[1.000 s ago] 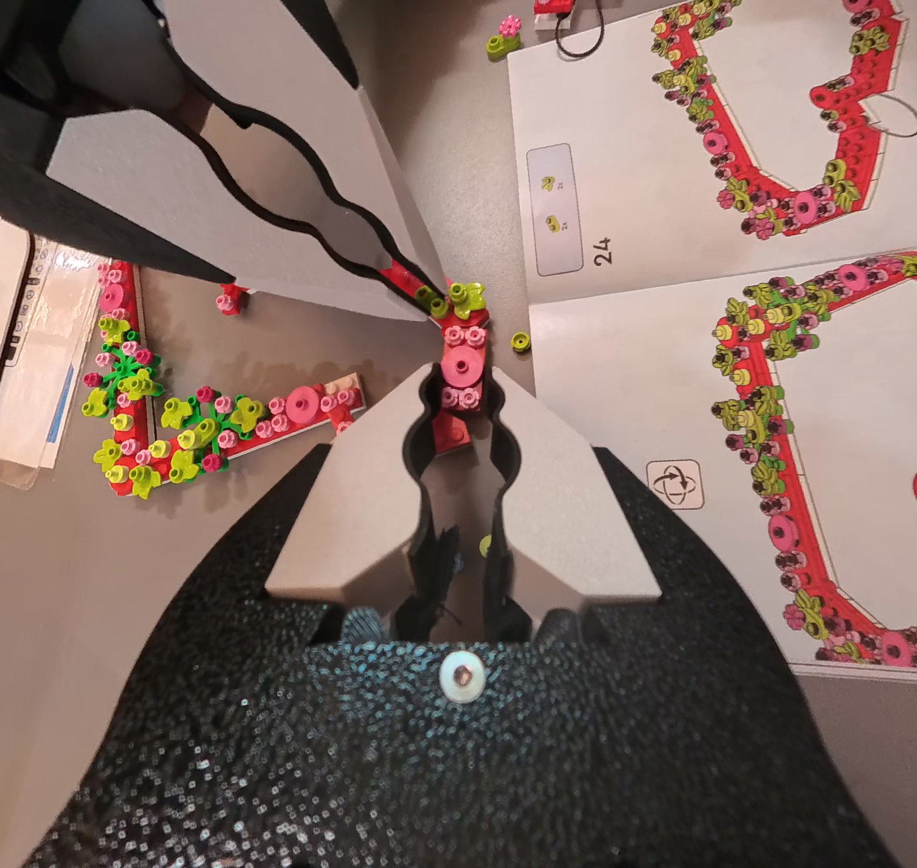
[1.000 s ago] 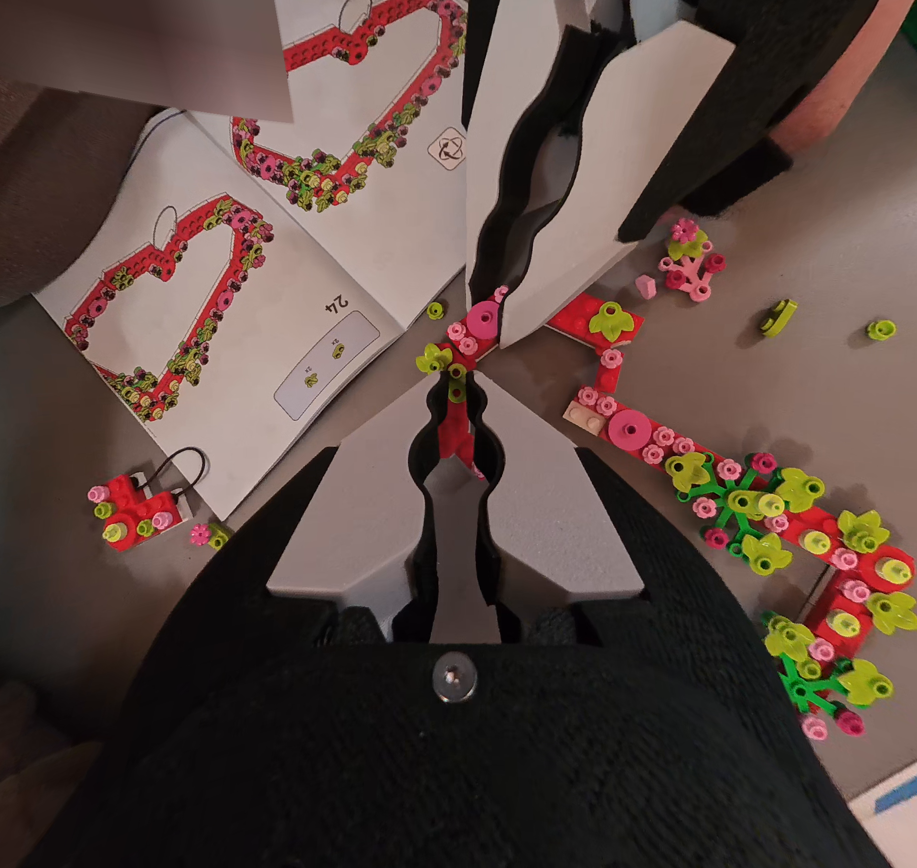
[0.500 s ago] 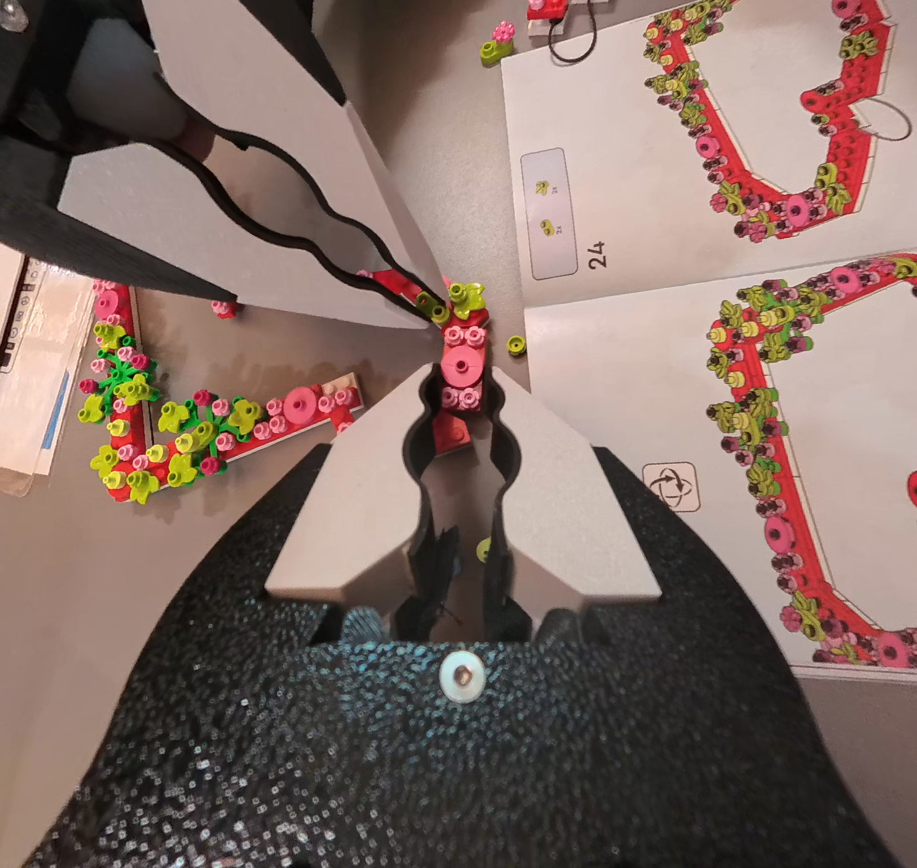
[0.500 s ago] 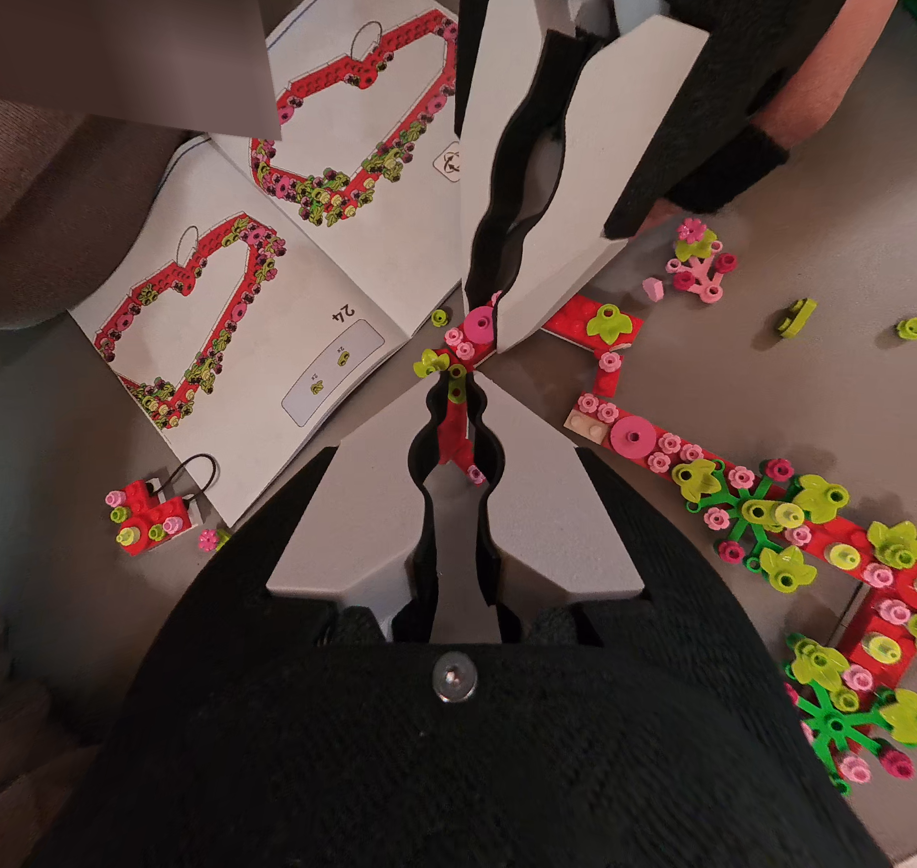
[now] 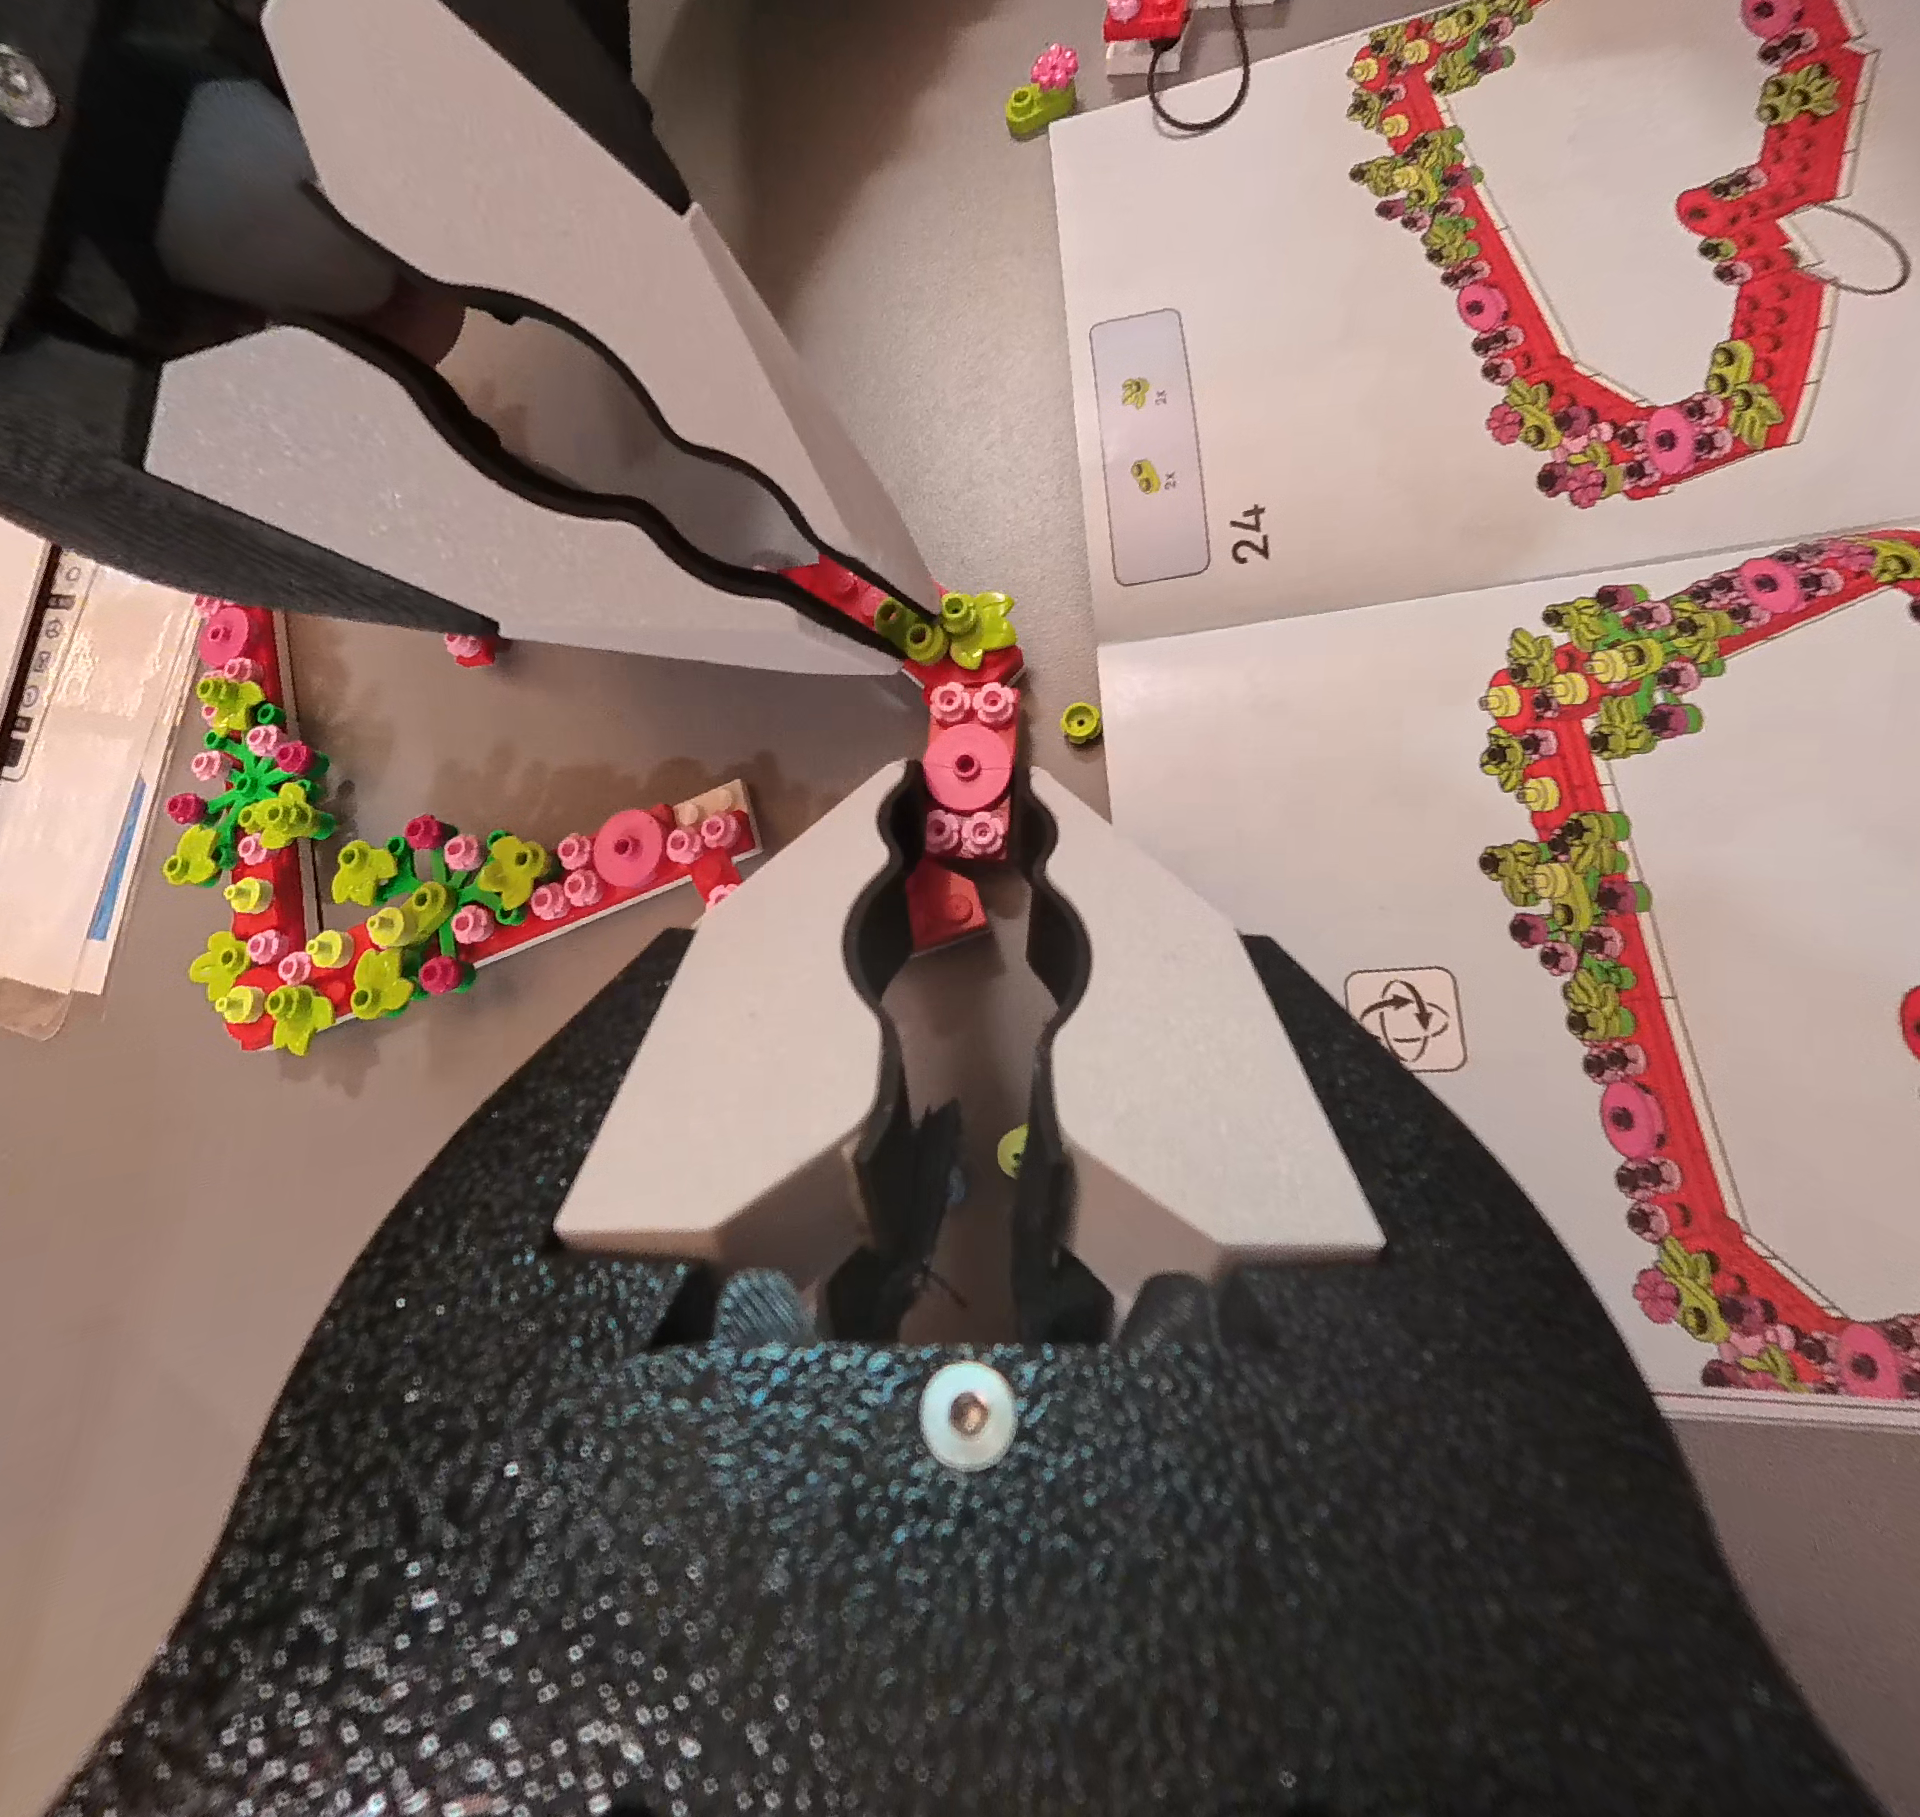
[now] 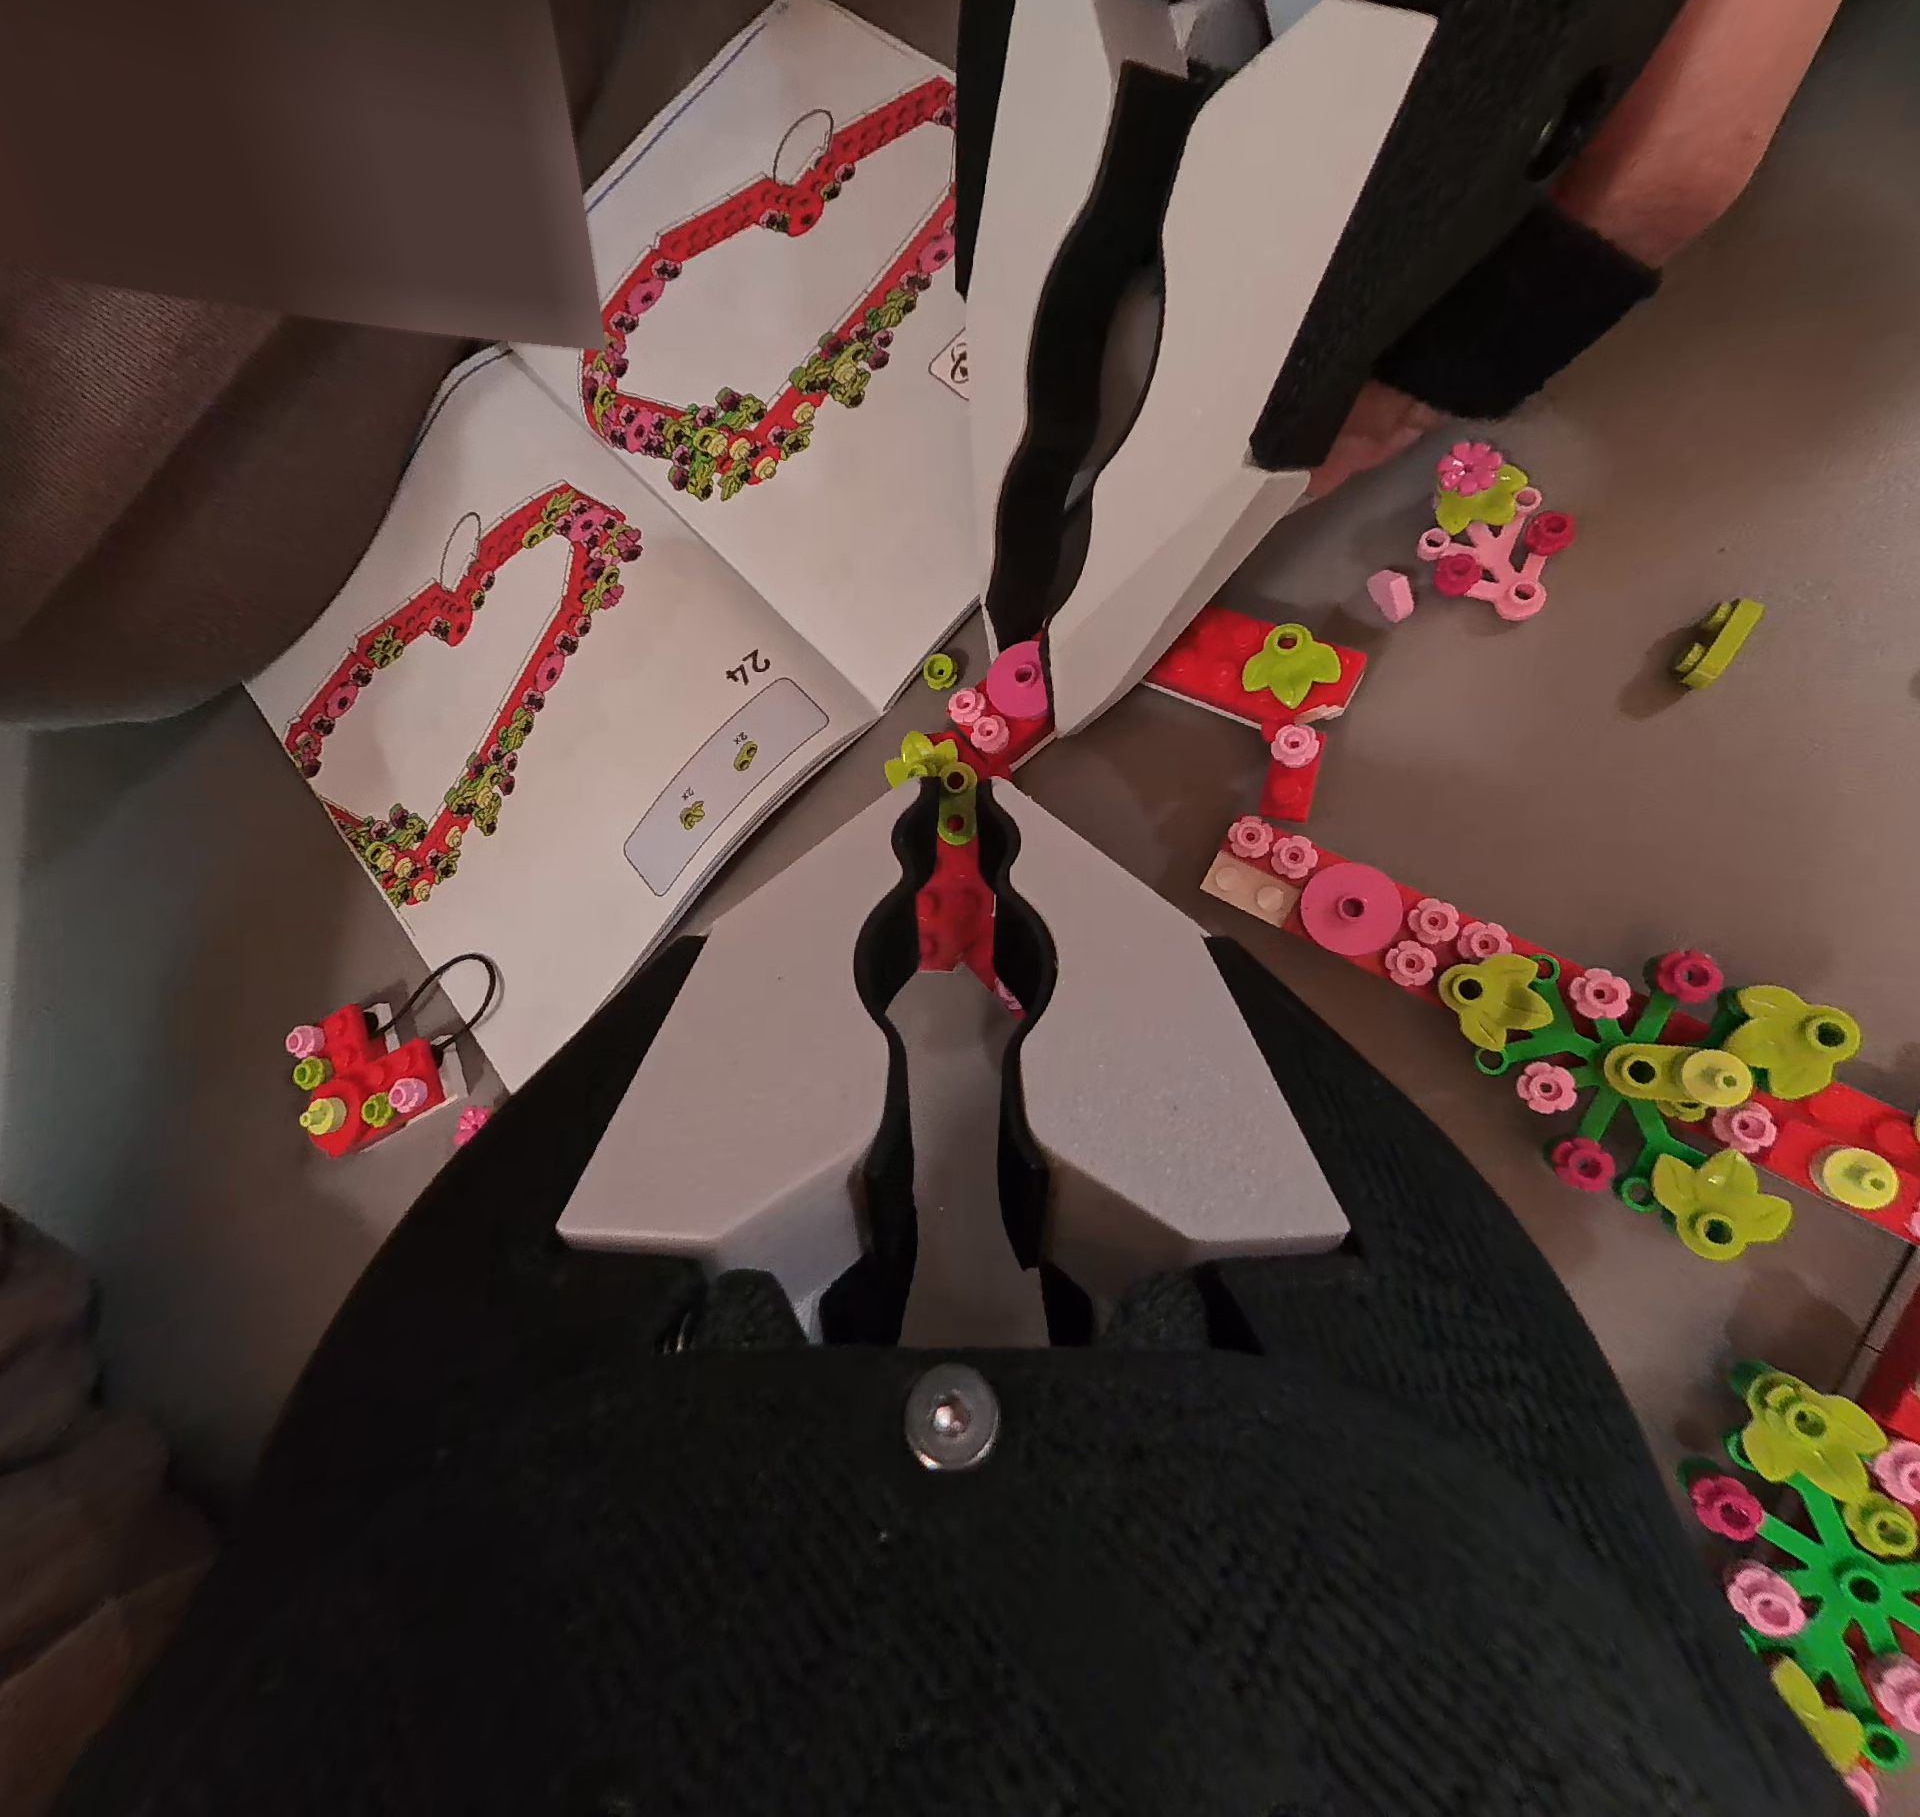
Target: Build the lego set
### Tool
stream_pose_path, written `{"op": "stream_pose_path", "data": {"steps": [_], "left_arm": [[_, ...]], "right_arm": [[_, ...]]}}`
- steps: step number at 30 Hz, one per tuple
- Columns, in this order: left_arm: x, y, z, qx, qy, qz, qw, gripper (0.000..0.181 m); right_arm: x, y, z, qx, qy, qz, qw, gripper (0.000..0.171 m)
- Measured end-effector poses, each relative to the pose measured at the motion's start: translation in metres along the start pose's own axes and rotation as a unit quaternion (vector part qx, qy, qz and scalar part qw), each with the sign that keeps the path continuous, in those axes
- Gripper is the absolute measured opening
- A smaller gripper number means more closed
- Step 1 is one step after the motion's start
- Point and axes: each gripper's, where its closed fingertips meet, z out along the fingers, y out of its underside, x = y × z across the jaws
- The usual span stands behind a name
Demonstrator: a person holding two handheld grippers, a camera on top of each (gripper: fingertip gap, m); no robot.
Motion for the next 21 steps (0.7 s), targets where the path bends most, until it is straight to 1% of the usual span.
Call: {"op": "stream_pose_path", "data": {"steps": [21], "left_arm": [[0.0, 0.0002, 0.0, 0.001, 0.0, 0.0, 1.0, 0.015]], "right_arm": [[-0.0017, 0.0005, 0.0002, 0.012, -0.014, 0.015, 1.0, 0.009]]}}
